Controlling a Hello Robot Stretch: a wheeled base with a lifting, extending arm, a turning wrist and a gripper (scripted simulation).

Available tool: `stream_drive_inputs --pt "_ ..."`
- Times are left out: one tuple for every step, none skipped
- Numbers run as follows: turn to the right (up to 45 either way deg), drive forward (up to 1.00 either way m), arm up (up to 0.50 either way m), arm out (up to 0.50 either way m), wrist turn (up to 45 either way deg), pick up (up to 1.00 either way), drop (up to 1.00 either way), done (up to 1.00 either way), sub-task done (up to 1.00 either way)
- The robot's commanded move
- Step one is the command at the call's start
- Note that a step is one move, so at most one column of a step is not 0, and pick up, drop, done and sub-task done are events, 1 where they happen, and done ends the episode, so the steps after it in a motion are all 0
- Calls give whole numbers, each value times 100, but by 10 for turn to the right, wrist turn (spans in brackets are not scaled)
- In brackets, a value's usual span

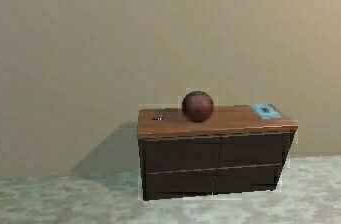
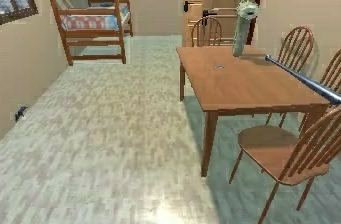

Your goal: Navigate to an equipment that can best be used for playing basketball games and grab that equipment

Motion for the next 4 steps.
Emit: stream_drive_inputs --pt "0 50 0 0 0 0 0 0 0" --pt "-450 0 0 0 0 0 0 0 0" --pt "-270 0 0 0 0 0 0 0 0" --pt "0 0 50 0 0 0 0 0 0"
